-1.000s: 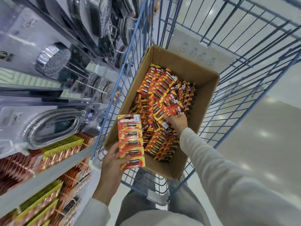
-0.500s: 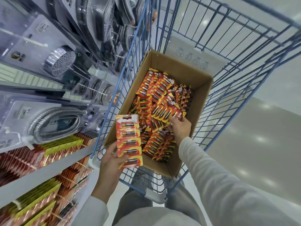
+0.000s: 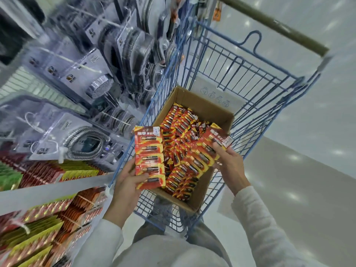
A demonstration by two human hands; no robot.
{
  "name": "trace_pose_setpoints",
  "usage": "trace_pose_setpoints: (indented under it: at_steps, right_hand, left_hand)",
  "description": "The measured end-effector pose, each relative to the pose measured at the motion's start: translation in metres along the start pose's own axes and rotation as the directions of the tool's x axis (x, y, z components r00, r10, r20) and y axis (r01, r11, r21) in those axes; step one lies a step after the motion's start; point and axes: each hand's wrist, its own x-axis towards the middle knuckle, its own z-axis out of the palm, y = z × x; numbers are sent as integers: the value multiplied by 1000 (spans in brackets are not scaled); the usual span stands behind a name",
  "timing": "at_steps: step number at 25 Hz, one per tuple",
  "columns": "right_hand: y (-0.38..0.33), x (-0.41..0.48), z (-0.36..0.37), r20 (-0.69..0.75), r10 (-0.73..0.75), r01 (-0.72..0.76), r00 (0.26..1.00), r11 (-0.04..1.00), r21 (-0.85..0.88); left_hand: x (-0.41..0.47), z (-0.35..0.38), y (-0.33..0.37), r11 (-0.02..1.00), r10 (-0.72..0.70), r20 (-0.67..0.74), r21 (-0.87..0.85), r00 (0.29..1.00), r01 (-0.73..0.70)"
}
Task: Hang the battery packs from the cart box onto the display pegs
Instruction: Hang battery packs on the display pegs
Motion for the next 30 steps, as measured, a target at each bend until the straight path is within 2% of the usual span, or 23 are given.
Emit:
trace_pose_setpoints:
  at_steps: [5,8,12,16,18,21,24,26,29,30]
  right_hand:
    - [-32,-43,26,211,-64,61,975,998,22]
    - [-43,-62,39,324,-87,100,942,995,-23]
    - [-53,-92,46,484,-101,125,869,992,-18]
    - [-53,-136,60,599,-69,132,798,989,-62]
    - [-43,-159,72,674,58,43,737,990,-131]
    - [-29,-198,94,793,231,-123,563,973,-196]
    - [-9,-234,116,885,362,-314,294,911,-268]
    - [10,-244,132,891,381,-300,245,904,-304]
    - [32,-270,151,885,384,-211,264,918,-336]
    - [38,-274,157,889,361,-113,283,932,-343]
  left_hand:
    - [-42,3,23,985,125,104,-135,987,-110]
    - [-83,6,25,955,227,124,-222,966,-196]
    - [-148,0,8,856,399,79,-390,914,-340]
    - [-213,-12,-12,718,472,-49,-558,880,-416]
    - [-244,-22,-22,628,502,-159,-608,850,-485]
    - [-278,-43,-37,536,528,-297,-611,796,-583]
    - [-302,-65,-47,475,480,-459,-581,748,-661]
    - [-316,-82,-50,465,437,-551,-538,711,-703]
    - [-342,-115,-56,484,423,-610,-472,670,-736]
    - [-350,-126,-58,498,430,-611,-454,664,-739]
